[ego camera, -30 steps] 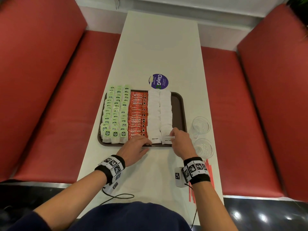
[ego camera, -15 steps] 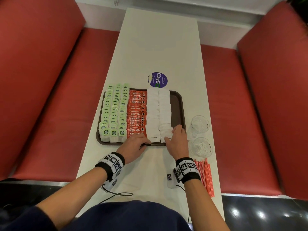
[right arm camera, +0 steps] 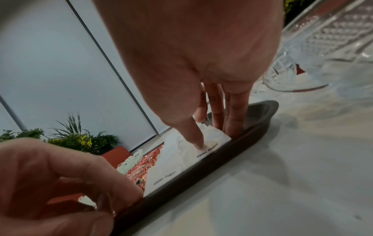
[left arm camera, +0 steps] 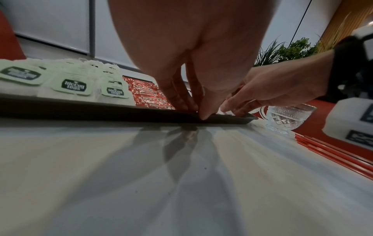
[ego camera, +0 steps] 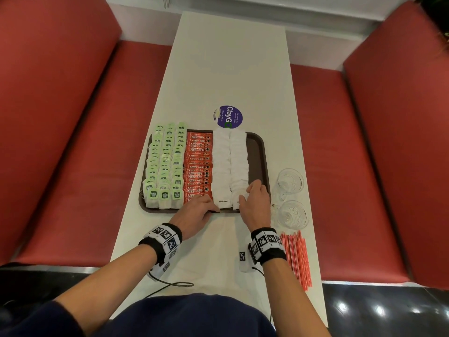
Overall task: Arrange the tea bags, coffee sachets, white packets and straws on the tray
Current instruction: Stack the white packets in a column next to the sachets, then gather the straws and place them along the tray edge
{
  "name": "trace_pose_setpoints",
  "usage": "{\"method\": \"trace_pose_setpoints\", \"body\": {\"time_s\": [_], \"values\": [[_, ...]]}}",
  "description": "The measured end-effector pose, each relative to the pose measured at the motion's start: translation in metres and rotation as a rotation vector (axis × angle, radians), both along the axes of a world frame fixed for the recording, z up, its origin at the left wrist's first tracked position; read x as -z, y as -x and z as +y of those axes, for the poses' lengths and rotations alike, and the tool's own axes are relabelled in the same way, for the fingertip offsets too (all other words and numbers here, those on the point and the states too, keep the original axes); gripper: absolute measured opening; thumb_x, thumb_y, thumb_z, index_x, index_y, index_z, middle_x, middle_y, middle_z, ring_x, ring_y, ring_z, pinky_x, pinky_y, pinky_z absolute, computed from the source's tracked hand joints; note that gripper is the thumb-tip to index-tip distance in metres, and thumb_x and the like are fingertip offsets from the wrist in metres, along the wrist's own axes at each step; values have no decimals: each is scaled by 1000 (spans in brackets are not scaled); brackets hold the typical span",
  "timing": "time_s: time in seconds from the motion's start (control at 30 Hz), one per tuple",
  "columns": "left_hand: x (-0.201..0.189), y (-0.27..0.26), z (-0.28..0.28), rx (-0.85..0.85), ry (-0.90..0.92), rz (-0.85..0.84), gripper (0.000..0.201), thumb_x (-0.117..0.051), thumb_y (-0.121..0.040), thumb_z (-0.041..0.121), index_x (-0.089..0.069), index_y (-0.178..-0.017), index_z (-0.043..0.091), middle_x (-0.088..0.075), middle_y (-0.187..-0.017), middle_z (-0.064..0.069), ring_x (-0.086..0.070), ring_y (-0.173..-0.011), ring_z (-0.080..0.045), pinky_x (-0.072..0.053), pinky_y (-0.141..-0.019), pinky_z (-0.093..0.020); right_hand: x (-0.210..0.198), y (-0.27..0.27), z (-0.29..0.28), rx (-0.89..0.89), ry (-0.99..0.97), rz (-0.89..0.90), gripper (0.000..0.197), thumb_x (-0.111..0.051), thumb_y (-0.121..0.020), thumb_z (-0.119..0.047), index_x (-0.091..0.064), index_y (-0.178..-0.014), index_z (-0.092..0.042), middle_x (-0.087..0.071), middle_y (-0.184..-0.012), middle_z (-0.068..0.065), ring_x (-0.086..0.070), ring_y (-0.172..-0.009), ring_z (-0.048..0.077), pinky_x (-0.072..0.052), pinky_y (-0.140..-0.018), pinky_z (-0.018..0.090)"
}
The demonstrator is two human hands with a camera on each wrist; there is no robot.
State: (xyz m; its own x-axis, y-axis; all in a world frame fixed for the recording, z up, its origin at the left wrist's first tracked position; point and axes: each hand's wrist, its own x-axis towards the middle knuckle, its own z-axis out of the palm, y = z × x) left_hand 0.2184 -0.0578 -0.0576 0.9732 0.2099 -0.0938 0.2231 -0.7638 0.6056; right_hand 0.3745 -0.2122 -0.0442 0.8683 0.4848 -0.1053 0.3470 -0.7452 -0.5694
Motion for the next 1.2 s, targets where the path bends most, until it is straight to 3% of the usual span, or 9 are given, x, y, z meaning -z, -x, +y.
{"method": "trace_pose_setpoints", "body": {"time_s": [0.17,0.3,0.43,0.5,0.6,0.7,0.83,0.93,1.2], "values": [[-11,1,-4,6,-1,-9,25,-65,-104,14,-75,-125,20,-68,-116,4,-61,-109,-16,-54,-95,-36,-53,-3,-17,86,-169,-74,18,-69,-102,-26,-52,-109,-22,-60,-104,-2,-61,-88,19,-53,-73,37],[-21,8,-14,-53,79,-124,19,-67,-102,10,-75,-117,19,-70,-107,9,-63,-94,-10,-56,-86,-31,-102,-4,-74,312,-290,-120,17,-65,-105,-38,-56,-107,-24,-68,-93,-8,-67,-78,12,-51,-71,35],[-22,20,-28,-85,159,-137,18,-68,-102,11,-76,-112,24,-73,-101,12,-65,-87,-1,-57,-80,-27,-95,2,-153,442,-151,-72,21,-58,-110,-39,-60,-103,-19,-68,-89,-5,-69,-83,20,-50,-68,34],[-19,27,-33,-91,191,-108,18,-68,-102,11,-77,-109,25,-72,-100,14,-66,-87,-1,-55,-79,-24,-68,7,-182,425,58,23,32,-50,-110,-48,-59,-107,-18,-69,-99,4,-68,-92,27,-52,-75,38],[-19,34,-38,-99,213,-94,19,-70,-100,9,-78,-104,26,-72,-96,16,-67,-86,-3,-50,-76,-15,-29,24,-200,349,326,136,78,-31,-101,-82,-55,-132,-15,-59,-132,13,-60,-119,35,-54,-98,55],[-21,41,-41,-116,222,-94,17,-71,-99,8,-78,-103,24,-74,-93,15,-68,-84,-5,-48,-75,-11,-10,47,-197,299,435,58,108,-22,-88,-100,-46,-143,-11,-48,-141,14,-52,-126,36,-54,-97,58],[-20,52,-41,-127,206,-41,18,-70,-100,12,-78,-102,27,-75,-92,17,-68,-83,-3,-47,-74,-9,1,81,-184,242,512,-110,96,-30,-90,-97,-47,-133,-12,-51,-127,12,-55,-113,34,-59,-86,53],[-17,63,-41,-121,215,76,19,-68,-100,13,-76,-102,30,-74,-92,14,-68,-83,-4,-48,-74,-13,10,104,-172,173,566,-157,76,-37,-101,-80,-50,-129,-11,-51,-119,13,-58,-102,33,-60,-70,48],[-10,89,-37,-115,206,202,14,-70,-100,17,-76,-104,28,-70,-92,11,-65,-81,-5,-46,-73,-14,24,120,-112,1,470,-210,46,-46,-110,-56,-52,-120,-11,-55,-104,11,-63,-81,28,-47,-48,36]]}}
